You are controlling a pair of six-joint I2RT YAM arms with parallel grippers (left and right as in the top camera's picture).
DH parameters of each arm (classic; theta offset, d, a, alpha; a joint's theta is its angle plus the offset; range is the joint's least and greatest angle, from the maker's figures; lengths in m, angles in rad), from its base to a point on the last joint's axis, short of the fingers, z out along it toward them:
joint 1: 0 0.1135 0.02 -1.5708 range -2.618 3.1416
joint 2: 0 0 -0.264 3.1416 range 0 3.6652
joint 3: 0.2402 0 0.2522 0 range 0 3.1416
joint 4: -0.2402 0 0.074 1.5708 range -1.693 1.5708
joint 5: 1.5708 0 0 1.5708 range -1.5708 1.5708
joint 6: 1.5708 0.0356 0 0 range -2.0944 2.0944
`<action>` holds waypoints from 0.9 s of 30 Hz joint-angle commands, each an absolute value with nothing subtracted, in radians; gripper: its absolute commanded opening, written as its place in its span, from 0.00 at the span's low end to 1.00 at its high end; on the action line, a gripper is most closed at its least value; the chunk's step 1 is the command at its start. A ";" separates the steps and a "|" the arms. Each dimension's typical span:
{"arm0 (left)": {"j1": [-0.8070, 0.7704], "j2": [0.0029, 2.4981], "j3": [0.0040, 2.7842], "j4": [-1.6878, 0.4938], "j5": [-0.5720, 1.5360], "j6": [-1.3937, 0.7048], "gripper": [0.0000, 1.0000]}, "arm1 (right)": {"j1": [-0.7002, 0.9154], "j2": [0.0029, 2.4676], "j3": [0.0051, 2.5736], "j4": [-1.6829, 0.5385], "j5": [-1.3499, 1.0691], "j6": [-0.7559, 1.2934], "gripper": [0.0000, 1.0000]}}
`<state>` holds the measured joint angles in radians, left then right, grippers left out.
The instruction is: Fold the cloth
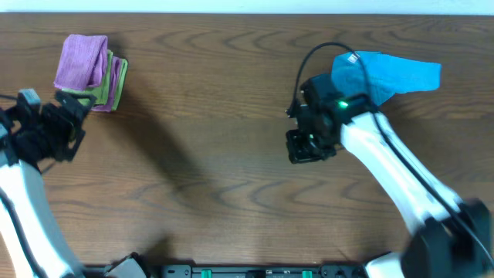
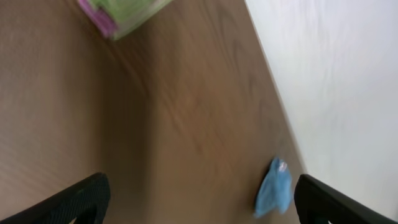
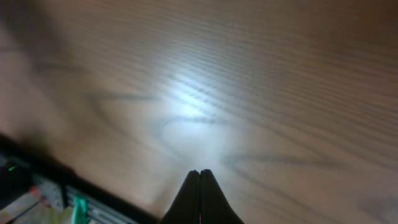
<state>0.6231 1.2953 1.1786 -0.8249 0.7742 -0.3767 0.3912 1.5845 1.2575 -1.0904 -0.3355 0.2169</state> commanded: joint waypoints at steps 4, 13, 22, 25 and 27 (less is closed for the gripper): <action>0.547 1.021 1.187 -1.036 0.748 -0.080 0.96 | 0.400 1.320 1.271 -1.176 -0.339 0.184 0.23; 0.445 0.583 1.182 -1.328 0.748 0.155 0.96 | 0.401 1.000 1.132 -1.277 -0.326 0.183 0.63; 0.389 0.463 1.151 -1.388 0.748 0.071 0.96 | 0.401 0.789 0.995 -1.269 -0.318 0.209 0.99; 0.389 0.463 1.151 -1.388 0.748 0.072 0.96 | 0.401 0.788 0.994 -1.272 -0.317 0.208 0.99; 0.389 0.463 1.151 -1.388 0.748 0.072 0.95 | 0.401 0.790 0.994 -1.272 -0.317 0.208 0.99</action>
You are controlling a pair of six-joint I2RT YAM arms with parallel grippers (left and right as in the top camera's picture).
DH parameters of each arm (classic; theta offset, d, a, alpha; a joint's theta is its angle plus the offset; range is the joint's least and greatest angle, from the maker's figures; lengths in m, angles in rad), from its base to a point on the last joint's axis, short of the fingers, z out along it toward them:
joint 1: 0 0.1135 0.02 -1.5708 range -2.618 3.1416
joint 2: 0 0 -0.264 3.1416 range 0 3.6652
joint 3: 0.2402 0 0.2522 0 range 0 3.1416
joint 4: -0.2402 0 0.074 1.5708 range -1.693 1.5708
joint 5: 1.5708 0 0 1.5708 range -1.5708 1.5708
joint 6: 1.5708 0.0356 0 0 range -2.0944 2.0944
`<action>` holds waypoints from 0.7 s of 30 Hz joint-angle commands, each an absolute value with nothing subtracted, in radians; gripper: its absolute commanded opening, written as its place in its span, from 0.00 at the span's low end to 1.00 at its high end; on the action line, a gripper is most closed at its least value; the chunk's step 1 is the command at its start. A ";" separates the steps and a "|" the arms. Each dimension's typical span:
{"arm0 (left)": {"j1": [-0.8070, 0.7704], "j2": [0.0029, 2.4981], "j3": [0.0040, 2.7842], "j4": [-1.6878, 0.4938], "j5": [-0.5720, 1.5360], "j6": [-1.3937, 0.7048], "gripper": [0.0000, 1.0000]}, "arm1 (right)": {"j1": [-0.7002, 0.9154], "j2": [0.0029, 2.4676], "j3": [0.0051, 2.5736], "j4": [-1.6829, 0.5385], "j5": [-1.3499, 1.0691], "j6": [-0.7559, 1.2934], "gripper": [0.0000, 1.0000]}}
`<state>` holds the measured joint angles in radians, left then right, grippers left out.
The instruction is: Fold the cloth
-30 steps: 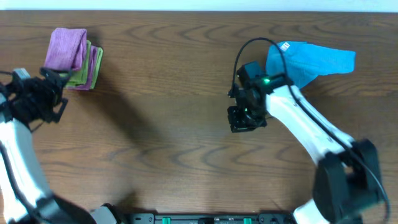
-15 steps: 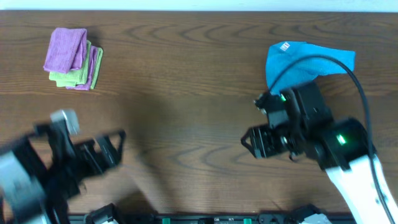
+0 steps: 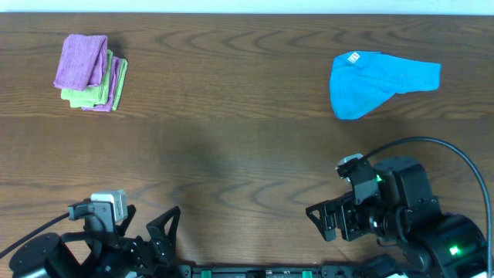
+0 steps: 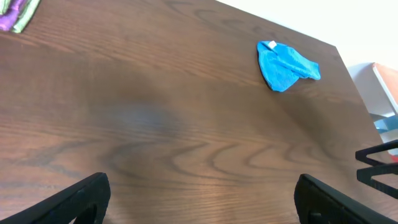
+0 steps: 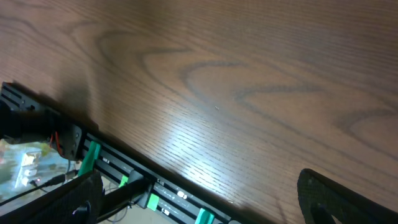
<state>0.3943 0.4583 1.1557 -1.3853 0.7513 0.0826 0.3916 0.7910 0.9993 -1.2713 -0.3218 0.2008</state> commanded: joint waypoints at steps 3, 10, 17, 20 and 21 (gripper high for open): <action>0.389 0.463 1.151 -1.388 0.748 0.072 0.96 | 0.401 0.791 0.994 -1.272 -0.317 0.208 0.99; 0.323 0.462 1.151 -1.388 0.743 0.072 0.96 | 0.401 0.791 0.994 -1.272 -0.317 0.208 0.99; -0.038 0.442 1.145 -1.320 0.453 0.112 0.96 | 0.401 0.791 0.994 -1.272 -0.317 0.208 0.99; -0.198 0.421 1.102 -1.200 0.301 0.120 0.96 | 0.401 0.791 0.994 -1.272 -0.317 0.208 0.99; -0.234 0.412 1.074 -1.158 0.255 0.122 0.95 | 0.401 0.791 0.994 -1.272 -0.317 0.208 0.99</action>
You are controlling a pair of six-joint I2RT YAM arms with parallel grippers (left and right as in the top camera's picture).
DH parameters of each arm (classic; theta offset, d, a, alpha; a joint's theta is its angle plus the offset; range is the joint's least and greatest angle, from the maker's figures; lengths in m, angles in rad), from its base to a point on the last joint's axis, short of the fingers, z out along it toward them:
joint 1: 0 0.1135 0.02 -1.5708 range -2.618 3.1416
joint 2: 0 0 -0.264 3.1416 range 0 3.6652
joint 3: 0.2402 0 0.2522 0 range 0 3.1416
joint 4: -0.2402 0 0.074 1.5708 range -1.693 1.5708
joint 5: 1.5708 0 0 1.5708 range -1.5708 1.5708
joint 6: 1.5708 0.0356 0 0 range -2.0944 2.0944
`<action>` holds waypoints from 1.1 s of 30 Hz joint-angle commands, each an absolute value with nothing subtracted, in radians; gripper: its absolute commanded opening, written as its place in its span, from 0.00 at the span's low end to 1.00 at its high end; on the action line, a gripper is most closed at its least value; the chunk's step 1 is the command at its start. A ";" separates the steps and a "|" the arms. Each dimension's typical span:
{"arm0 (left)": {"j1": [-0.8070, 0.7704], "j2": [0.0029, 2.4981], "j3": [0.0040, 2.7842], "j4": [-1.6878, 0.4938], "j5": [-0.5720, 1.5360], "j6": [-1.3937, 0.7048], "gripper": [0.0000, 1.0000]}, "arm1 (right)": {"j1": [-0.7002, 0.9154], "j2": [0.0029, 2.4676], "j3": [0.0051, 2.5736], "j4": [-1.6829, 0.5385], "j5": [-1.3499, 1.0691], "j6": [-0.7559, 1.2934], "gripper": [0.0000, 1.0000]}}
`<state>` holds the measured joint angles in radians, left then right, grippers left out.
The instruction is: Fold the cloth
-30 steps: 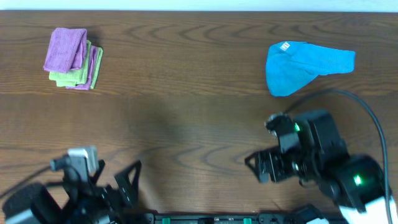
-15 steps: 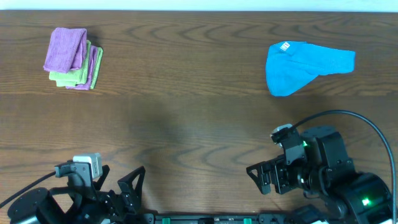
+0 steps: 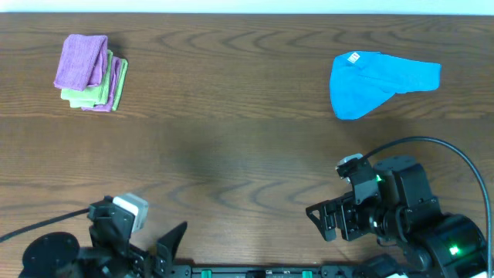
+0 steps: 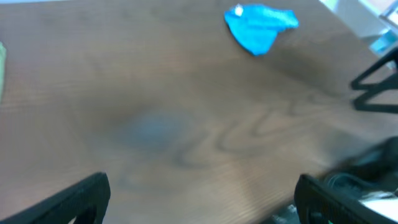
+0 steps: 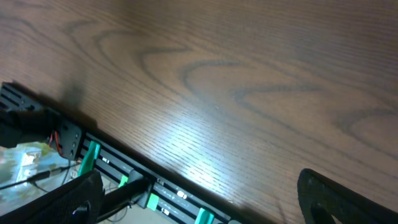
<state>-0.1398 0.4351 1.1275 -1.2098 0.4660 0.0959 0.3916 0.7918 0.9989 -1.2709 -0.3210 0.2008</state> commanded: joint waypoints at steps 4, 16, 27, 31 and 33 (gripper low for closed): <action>-0.273 0.323 0.874 -0.963 0.147 0.138 0.95 | 0.401 0.791 0.994 -1.272 -0.317 0.208 0.99; -0.096 0.055 0.311 -0.476 0.189 0.044 0.95 | 0.401 0.791 0.994 -1.272 -0.317 0.208 0.99; -0.044 0.003 0.199 -0.467 0.146 0.041 0.95 | 0.401 0.791 0.994 -1.272 -0.317 0.208 0.99; -0.044 0.003 0.166 -0.467 0.147 0.022 0.95 | 0.401 0.791 0.994 -1.272 -0.317 0.208 0.99; -0.044 0.003 0.147 -0.469 0.147 0.022 0.95 | 0.401 0.791 0.994 -1.272 -0.317 0.208 0.99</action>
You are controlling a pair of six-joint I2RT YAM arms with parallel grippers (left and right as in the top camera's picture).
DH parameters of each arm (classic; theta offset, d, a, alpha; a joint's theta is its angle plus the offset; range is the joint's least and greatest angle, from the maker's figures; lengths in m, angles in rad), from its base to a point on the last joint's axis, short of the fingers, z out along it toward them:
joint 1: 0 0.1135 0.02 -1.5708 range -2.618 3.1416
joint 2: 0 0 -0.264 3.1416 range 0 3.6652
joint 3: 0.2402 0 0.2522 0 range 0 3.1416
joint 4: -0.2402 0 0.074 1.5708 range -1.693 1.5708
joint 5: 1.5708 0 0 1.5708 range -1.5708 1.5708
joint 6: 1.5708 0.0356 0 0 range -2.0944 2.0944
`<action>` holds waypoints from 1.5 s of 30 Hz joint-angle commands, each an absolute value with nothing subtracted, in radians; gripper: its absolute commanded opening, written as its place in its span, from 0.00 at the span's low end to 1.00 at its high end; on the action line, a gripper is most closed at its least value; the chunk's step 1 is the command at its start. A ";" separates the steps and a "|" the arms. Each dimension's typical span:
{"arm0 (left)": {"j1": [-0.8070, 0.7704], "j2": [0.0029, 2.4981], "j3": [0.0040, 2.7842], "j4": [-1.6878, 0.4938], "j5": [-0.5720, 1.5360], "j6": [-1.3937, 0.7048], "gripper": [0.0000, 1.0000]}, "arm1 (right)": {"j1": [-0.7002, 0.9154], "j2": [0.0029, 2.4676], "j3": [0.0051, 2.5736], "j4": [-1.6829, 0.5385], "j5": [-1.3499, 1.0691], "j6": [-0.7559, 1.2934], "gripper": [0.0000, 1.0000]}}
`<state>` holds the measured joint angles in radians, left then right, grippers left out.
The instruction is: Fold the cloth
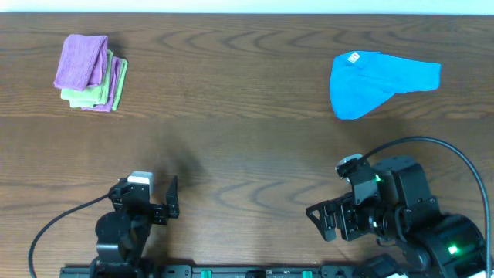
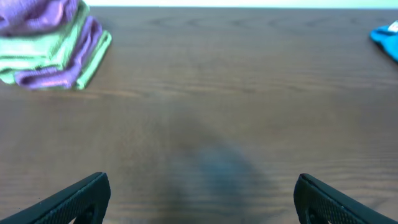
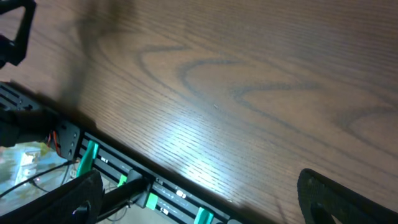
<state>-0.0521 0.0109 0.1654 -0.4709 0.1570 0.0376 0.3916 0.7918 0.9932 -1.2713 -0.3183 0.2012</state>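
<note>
The blue cloth (image 1: 378,79) lies crumpled and loosely bunched at the far right of the wooden table (image 1: 247,147), with a white tag at its left end. Only its edge (image 2: 387,37) shows in the left wrist view. My left gripper (image 1: 147,194) sits near the front edge, left of centre, open and empty, facing the far side (image 2: 199,200). My right gripper (image 1: 325,222) is low at the front right, open and empty over bare wood (image 3: 199,200). Both are far from the cloth.
A stack of folded purple and green cloths (image 1: 89,71) rests at the far left, also in the left wrist view (image 2: 48,42). A black rail with green clips (image 3: 118,177) runs along the table's front edge under the right gripper.
My left gripper has turned from pointing toward the right side to facing straight back, and sits a little further onto the table. The right arm and the blue cloth have not moved.
At first my left arm was beside the folded stack and my right gripper was shut just left of the blue cloth. By the following moment both arms were back at the front edge with grippers open. The left one has since turned twice; the cloth stayed crumpled.
</note>
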 commanded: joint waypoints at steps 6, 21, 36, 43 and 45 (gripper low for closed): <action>-0.044 0.003 0.133 -0.471 0.146 0.022 0.95 | 0.401 0.791 0.994 -1.272 -0.317 0.208 0.99; -0.044 0.004 0.133 -0.470 0.146 0.022 0.95 | 0.401 0.791 0.994 -1.272 -0.317 0.208 0.99; -0.044 0.004 0.133 -0.470 0.147 0.022 0.95 | 0.348 0.677 0.904 -0.964 0.038 0.018 0.99; -0.044 0.004 0.133 -0.470 0.146 0.022 0.95 | 0.210 0.390 0.650 -0.792 0.038 -0.189 0.99; -0.044 0.004 0.133 -0.470 0.147 0.022 0.95 | 0.168 0.327 0.594 -0.790 0.038 -0.189 0.99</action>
<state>-0.0483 0.0101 0.1505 -0.4675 0.1520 0.0257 0.2127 0.3870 0.6540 -0.7921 0.0170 -0.1162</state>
